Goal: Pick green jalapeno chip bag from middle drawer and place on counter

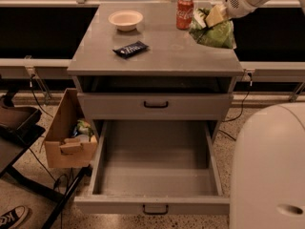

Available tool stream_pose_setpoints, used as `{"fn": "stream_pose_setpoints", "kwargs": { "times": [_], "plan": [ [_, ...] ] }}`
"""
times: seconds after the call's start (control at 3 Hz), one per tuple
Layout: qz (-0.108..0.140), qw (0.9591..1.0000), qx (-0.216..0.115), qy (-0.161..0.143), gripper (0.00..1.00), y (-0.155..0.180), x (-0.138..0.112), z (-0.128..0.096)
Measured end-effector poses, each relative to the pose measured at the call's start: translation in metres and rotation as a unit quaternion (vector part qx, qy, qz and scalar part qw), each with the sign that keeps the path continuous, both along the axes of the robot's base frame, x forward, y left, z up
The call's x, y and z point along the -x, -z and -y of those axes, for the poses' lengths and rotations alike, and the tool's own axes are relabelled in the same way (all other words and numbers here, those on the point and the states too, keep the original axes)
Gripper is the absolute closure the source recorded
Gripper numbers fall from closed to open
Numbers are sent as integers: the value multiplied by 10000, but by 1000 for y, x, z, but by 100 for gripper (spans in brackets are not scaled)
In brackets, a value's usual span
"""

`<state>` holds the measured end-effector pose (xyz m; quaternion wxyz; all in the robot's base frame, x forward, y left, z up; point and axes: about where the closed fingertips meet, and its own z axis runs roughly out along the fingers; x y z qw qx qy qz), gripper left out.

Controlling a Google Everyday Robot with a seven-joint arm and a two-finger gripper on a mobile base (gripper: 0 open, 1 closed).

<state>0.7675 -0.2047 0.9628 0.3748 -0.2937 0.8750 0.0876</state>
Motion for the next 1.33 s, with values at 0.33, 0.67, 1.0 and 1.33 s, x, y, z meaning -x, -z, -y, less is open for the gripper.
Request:
{"fn": "stream_pose_setpoints", "kwargs": {
  "times": [0.33, 0.67, 1.0, 1.33],
  "plan": [
    [66, 9999, -105, -78, 100, 34, -19, -28],
    [137, 9998, -157, -35, 81, 41, -26, -32],
    [137, 9998, -157, -35, 57, 41, -26, -32],
    [137, 9998, -157, -36, 26, 41, -26, -32]
  ]
}}
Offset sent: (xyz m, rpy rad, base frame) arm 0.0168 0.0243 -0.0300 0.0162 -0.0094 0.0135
